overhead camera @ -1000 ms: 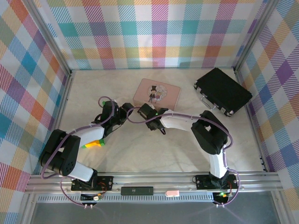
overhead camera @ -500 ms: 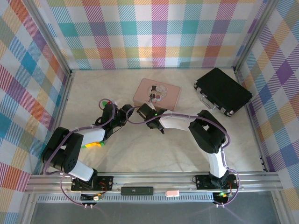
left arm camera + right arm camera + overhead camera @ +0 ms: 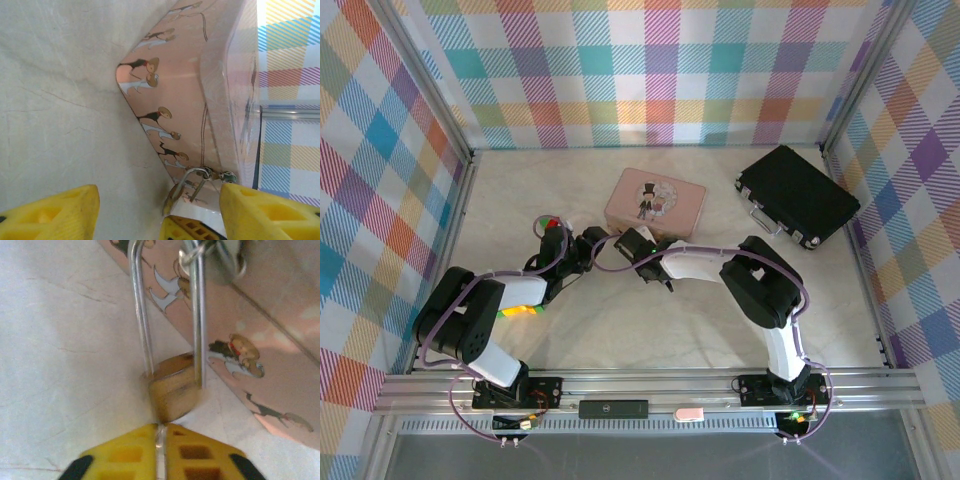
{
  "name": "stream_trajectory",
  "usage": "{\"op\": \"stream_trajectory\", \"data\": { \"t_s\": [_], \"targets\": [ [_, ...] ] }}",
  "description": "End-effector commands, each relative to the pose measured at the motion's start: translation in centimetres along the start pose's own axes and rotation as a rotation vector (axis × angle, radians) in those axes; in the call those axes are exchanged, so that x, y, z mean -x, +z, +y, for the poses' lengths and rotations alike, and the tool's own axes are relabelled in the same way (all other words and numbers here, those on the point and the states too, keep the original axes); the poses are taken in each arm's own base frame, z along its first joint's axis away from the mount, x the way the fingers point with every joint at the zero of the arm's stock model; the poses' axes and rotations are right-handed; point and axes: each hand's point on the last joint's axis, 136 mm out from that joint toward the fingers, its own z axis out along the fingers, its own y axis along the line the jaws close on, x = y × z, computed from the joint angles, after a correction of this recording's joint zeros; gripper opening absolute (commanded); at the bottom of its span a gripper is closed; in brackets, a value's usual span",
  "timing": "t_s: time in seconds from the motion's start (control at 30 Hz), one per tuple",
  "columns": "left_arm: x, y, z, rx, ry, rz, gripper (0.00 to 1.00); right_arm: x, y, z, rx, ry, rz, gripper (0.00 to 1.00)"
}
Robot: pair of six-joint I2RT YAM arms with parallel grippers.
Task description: Unlock the padlock with the key
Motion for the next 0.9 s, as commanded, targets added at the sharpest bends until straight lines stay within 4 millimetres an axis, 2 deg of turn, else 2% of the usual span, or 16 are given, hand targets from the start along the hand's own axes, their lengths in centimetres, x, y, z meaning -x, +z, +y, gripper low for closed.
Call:
{"op": "stream_trajectory", "data": {
  "t_s": [0.0, 0.2, 0.4, 0.5, 0.63, 0.73, 0.87],
  "targets": [
    [-0.1, 0.2, -0.2, -0.025, -0.009, 0.011, 0.64, -0.2, 0.1, -0.2, 0.056, -0.017, -0.009, 0.06],
    [-1.0, 1.0, -0.7, -0.081, 0.004, 0.047, 0.62, 2.0, -1.6, 0.2, 0.255, -0.078, -0.097, 0.0],
    [-2.4, 2.4, -1.6, -0.177, -0.014, 0.094, 0.56, 3.3, -2.6, -1.6, 0.464, 0.038, -0.125, 0.0],
    [-3.0, 3.0, -1.9, -0.215, -0.033, 0.109, 0.53, 3.4, -2.8, -2.1, 0.48, 0.057, -0.119, 0.01],
    [-3.1, 3.3, -1.6, -0.222, -0.045, 0.098, 0.53, 3.1, -3.0, -2.3, 0.448, 0.09, -0.078, 0.38],
    [-3.1, 3.3, -1.6, -0.217, -0.04, 0.096, 0.53, 2.7, -2.5, -2.3, 0.365, 0.093, -0.067, 0.55],
    [-3.1, 3.2, -1.7, -0.216, -0.038, 0.099, 0.53, 2.1, -0.7, -2.9, 0.243, 0.098, -0.024, 0.56]
  ]
}}
